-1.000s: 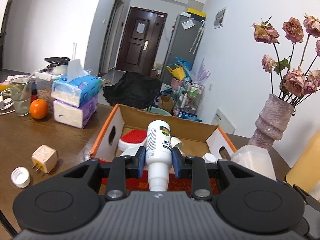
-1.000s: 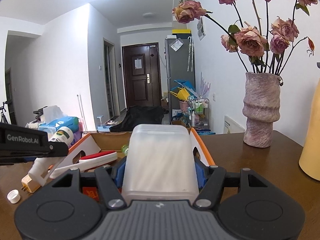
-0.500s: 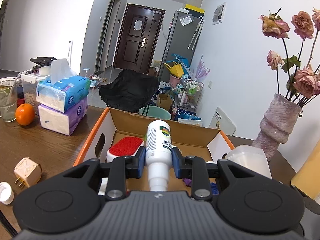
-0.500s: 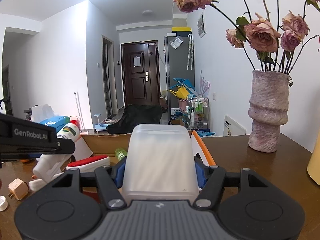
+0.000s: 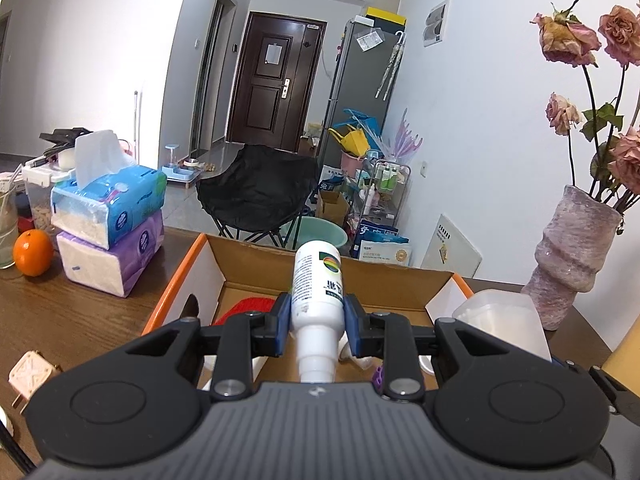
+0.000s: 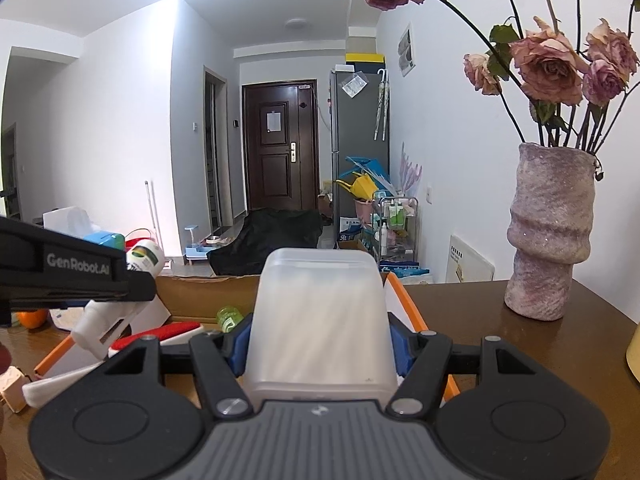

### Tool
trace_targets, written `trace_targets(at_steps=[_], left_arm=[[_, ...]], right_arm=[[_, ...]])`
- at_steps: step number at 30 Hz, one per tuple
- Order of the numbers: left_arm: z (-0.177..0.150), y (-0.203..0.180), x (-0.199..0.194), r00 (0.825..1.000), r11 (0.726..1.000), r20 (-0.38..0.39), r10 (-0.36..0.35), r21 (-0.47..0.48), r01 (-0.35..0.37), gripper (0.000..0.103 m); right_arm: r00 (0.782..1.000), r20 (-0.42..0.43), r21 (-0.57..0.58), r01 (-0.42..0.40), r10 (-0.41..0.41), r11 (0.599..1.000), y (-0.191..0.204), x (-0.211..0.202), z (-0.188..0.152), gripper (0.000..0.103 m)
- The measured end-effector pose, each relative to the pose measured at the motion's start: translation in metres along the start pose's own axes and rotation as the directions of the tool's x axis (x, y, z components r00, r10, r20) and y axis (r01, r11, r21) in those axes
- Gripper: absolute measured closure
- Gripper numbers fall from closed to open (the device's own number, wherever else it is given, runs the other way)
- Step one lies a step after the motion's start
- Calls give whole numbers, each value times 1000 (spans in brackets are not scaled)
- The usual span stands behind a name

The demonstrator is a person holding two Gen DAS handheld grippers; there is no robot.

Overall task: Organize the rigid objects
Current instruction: 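Carry the white spray bottle and translucent box with both tools over the cardboard box, then open the left tool to drop the spray bottle while the right tool releases the translucent box into the box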

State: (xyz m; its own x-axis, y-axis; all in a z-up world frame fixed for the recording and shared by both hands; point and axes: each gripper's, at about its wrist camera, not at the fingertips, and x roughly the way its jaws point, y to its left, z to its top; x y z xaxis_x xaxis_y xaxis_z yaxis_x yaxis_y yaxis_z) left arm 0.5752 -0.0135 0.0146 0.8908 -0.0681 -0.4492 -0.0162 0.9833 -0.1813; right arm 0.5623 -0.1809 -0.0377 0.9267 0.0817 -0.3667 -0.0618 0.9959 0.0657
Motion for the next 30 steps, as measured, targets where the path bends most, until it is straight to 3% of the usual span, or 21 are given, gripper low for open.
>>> trace_targets(at_steps=[15,28,30], left_arm=[[7,-8,32,998,997,9,57,60,-58,74],[4,-8,55,995,990,-28,94,111,-90,74],[5,-6,54,995,990,-28,94,108,-90,65]], right_arm=[[1000,-3,-35,-4,4,999,3,26,5,39],[999,-45,-40,10,-12,999,-4,44,3,39],[997,-77,-40,1,-4,999,-7,47,3,39]])
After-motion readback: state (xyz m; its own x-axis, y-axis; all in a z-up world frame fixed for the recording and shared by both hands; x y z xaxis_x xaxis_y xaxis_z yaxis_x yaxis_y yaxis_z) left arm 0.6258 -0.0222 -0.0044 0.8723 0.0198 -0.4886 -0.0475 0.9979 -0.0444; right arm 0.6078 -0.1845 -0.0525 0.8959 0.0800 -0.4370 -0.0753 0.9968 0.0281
